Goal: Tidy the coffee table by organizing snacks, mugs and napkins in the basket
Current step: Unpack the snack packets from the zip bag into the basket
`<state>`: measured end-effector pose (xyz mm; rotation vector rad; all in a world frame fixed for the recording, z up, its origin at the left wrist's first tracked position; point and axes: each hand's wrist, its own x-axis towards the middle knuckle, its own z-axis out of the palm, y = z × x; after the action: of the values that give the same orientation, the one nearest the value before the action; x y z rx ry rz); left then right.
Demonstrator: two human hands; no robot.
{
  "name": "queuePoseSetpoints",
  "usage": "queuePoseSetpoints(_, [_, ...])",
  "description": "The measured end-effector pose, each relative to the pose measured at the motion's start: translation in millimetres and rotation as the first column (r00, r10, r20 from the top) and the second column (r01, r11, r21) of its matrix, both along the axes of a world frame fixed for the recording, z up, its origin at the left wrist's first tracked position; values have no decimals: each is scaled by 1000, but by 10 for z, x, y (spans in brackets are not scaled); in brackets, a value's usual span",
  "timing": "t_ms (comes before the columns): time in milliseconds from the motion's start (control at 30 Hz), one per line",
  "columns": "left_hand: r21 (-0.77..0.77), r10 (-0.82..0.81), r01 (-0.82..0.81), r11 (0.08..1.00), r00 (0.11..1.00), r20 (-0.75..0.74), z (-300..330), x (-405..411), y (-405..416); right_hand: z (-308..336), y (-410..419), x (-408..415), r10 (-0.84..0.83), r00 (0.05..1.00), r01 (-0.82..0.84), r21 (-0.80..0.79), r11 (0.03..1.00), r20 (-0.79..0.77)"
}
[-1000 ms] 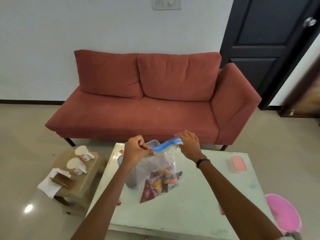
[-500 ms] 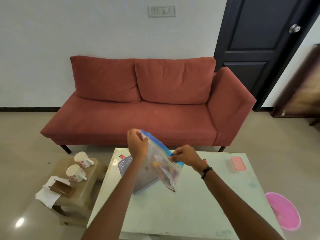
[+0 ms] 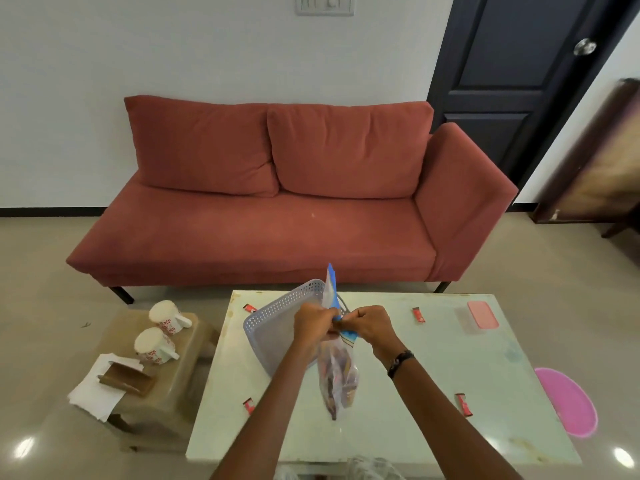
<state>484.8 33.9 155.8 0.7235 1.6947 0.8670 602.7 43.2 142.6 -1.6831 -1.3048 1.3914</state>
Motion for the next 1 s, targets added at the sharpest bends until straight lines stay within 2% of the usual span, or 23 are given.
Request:
queuePoseSetpoints(100, [-4,-8,9,1000,999,34,18,-113,-25,-13,-32,-86,-13,999,9,-85,996,-44])
queuePoseSetpoints(233, [17,1,-2,1000,998,66,26,-285,-97,-8,-89,-198,-56,925,-92,-365,926,-376])
queuePoseSetpoints(300, [44,13,-18,999,994,109,50,-373,-155,4,-137,-239,-139,873,-108,-464,879,-467])
queuePoseSetpoints(367, [77,20,-32,997,988,151,59,-451,-197,13,-186,-263,-245,830,-64,-521,851,-502])
queuePoseSetpoints(433, [90,30,-40,995,993,114,42,-501,-228,41,-236,-269,-237,826,-58,-494,867,-511])
queuePoseSetpoints(533, [95,47,-50,994,999,26,-15,-509,-258,136,-297,-242,41,947,-143,-304,942,-320])
queuePoseSetpoints(600, [99,44,-40,994,998,-40,-58,-485,-257,198,-320,-253,177,974,-205,-210,956,-145])
queuePoseSetpoints(700, [124,16,5,992,986,-164,-56,-425,-258,263,-335,-330,348,921,-337,-94,937,173])
queuePoseSetpoints(767, [146,-31,65,987,973,-228,-46,-388,-282,249,-345,-355,398,868,-410,-24,912,298])
queuePoseSetpoints(867, [148,-110,140,979,975,-194,-44,-373,-337,204,-354,-309,357,892,-386,57,921,278])
queuePoseSetpoints(1000, [2,-267,271,963,949,-171,-70,-377,-432,165,-387,-279,343,924,-356,52,933,172])
